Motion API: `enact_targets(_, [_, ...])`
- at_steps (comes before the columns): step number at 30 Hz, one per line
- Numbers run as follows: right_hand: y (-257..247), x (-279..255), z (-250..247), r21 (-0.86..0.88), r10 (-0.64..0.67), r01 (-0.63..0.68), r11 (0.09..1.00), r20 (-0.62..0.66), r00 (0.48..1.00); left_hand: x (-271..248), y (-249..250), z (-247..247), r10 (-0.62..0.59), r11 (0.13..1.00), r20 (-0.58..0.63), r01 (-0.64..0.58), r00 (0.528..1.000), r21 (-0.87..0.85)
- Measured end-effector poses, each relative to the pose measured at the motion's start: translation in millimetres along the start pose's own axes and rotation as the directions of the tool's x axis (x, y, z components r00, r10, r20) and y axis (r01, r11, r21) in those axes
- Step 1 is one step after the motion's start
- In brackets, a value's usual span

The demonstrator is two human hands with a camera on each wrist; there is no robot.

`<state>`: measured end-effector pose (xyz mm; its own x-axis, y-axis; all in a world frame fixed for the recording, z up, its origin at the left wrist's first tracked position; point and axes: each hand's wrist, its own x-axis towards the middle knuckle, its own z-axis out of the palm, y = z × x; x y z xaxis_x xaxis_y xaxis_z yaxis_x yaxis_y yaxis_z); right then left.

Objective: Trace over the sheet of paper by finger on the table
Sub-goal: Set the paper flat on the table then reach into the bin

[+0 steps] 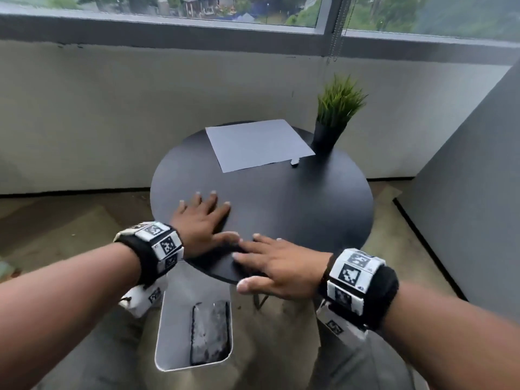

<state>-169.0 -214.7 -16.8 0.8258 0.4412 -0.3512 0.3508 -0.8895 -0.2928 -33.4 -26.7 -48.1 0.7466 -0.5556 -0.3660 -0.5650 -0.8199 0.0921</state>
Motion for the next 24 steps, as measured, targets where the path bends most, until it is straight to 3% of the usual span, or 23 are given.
enact_targets(1, [8,-10,-6,0.125,-0.006,0.013,0.992,-0.058,0.998,-8,1,3,0.105,0.994,0.034,-0.105,0.994,0.023])
enact_targets(2, [25,-19,-10,0.263,0.087,-0.044,0.964,-0.153,0.984,-17,2,6,0.212,0.977,0.063,-0.213,0.975,0.009])
enact_targets(3, [48,-28,-14,0.365,0.257,-0.156,0.918,-0.245,0.935,-27,2,8,0.313,0.95,0.085,-0.311,0.946,-0.034])
enact_targets(5, [92,-40,-10,0.435,0.609,-0.46,0.774,-0.312,0.73,-46,2,16,0.47,0.872,0.087,-0.447,0.879,-0.198])
enact_targets(6, [104,-42,-3,0.41,0.708,-0.584,0.7,-0.291,0.644,-54,3,18,0.509,0.834,0.058,-0.475,0.859,-0.283])
enact_targets(7, [106,-40,6,0.368,0.749,-0.654,0.66,-0.263,0.608,-58,2,21,0.503,0.812,0.004,-0.47,0.864,-0.347])
enact_targets(9, [85,-28,27,0.282,0.756,-0.703,0.653,-0.205,0.621,-53,-3,25,0.358,0.841,-0.114,-0.373,0.927,-0.392])
enact_targets(10, [62,-21,37,0.24,0.732,-0.692,0.681,-0.186,0.655,-48,-6,24,0.25,0.885,-0.151,-0.289,0.956,-0.366])
enact_targets(12, [15,-15,52,0.165,0.6,-0.577,0.8,-0.183,0.779,-39,-5,19,0.042,0.965,-0.126,-0.073,0.991,-0.251])
enact_targets(14, [-18,-19,52,0.176,0.411,-0.385,0.906,-0.155,0.898,-37,4,15,-0.01,0.994,-0.049,0.004,0.999,-0.111])
enact_targets(15, [-22,-23,47,0.261,0.345,-0.296,0.919,-0.163,0.924,-39,10,15,0.052,0.997,-0.009,-0.053,0.999,-0.06])
enact_targets(16, [-17,-27,40,0.372,0.33,-0.235,0.898,-0.217,0.919,-43,16,14,0.161,0.986,0.017,-0.16,0.987,-0.049])
enact_targets(17, [-3,-28,35,0.473,0.382,-0.215,0.854,-0.292,0.877,-48,21,14,0.28,0.956,0.021,-0.277,0.96,-0.097])
enact_targets(19, [37,-28,26,0.544,0.6,-0.362,0.757,-0.361,0.713,-58,28,13,0.444,0.853,-0.062,-0.442,0.894,-0.279])
enact_targets(20, [53,-26,23,0.523,0.695,-0.489,0.698,-0.332,0.637,-61,28,13,0.452,0.792,-0.173,-0.482,0.875,-0.374])
enact_targets(22, [66,-14,22,0.415,0.794,-0.682,0.602,-0.226,0.564,-64,17,16,0.279,0.656,-0.445,-0.507,0.851,-0.559])
enact_targets(24, [51,3,29,0.321,0.767,-0.699,0.639,-0.198,0.61,-67,-8,25,-0.056,0.524,-0.588,-0.477,0.807,-0.705])
